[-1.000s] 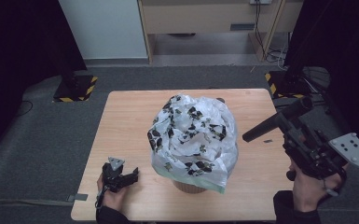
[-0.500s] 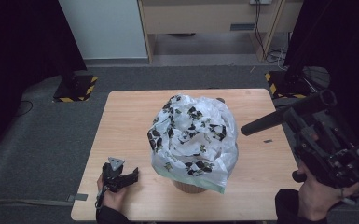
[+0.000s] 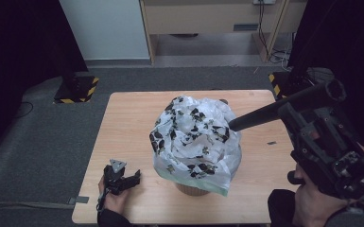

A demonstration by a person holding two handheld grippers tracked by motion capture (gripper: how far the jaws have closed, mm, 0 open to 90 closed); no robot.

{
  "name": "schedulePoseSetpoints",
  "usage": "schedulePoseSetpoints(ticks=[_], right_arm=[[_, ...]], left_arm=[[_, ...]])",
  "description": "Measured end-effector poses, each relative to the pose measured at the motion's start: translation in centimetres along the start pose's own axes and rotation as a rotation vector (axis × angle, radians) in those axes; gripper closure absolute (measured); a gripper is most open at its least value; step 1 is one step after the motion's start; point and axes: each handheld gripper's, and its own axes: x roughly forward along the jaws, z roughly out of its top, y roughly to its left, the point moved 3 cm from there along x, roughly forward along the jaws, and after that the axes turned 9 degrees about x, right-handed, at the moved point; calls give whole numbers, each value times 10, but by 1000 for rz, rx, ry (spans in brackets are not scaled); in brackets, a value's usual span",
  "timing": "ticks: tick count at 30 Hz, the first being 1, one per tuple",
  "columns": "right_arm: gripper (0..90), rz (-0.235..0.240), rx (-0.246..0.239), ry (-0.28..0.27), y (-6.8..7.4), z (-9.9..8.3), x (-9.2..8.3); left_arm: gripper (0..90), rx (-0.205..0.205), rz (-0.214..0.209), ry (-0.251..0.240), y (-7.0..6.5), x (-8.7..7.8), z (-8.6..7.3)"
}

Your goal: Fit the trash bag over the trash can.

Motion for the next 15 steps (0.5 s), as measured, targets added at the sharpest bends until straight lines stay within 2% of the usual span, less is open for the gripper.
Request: schedulePoseSetpoints(ticks=[7, 9, 15], right_arm=[[621, 56, 19, -10, 14, -6, 8], [621, 70, 12, 10, 19, -11, 12], [622, 57, -30, 103, 25, -39, 27]], left_arm=[[177, 0, 0, 1, 0, 0, 0], [177, 0, 0, 1, 0, 0, 0], [177, 0, -1, 2, 0, 0, 0]])
